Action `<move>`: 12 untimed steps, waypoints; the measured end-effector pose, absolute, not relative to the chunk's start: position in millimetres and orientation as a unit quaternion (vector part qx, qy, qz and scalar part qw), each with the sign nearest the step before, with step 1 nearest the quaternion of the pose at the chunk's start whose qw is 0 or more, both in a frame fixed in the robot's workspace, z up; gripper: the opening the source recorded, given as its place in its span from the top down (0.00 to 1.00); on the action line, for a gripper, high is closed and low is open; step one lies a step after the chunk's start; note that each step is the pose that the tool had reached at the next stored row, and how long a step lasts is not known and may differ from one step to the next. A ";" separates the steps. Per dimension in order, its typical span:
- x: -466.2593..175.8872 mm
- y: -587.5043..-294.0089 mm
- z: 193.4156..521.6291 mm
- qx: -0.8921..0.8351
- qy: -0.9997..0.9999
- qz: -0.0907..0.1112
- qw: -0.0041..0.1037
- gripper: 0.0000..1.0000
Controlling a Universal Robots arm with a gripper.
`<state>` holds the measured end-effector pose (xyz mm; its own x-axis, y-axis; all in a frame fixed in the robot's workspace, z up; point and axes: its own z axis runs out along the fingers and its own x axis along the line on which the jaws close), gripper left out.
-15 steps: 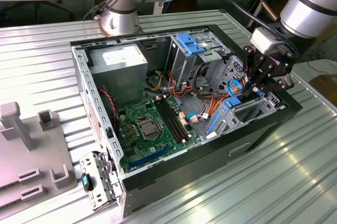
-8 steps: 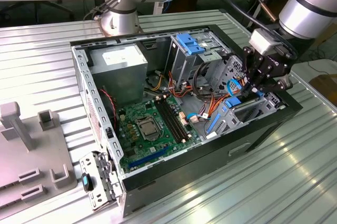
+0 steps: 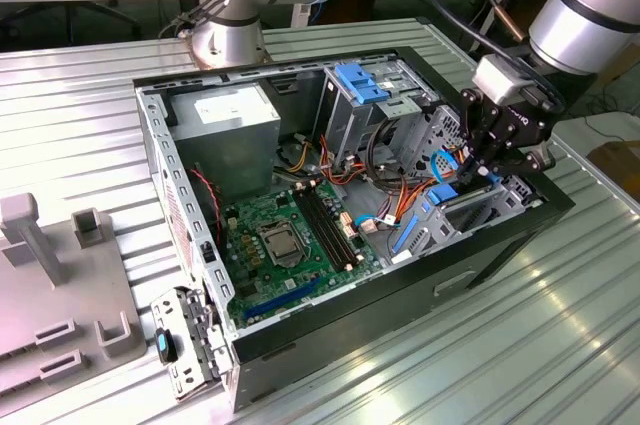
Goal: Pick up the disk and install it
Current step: 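Insert the second disk wire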
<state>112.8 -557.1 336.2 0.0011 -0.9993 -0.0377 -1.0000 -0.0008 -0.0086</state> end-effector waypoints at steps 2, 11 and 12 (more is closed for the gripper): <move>112.8 -557.1 336.0 -0.707 0.707 0.011 0.017 0.82; 112.8 -557.1 352.8 -0.707 0.706 0.016 0.025 0.76; 112.8 -557.1 354.9 -0.707 0.706 0.017 0.025 0.76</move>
<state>112.8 -557.1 354.9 0.0012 -0.9982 -0.0594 -0.9999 -0.0005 -0.0125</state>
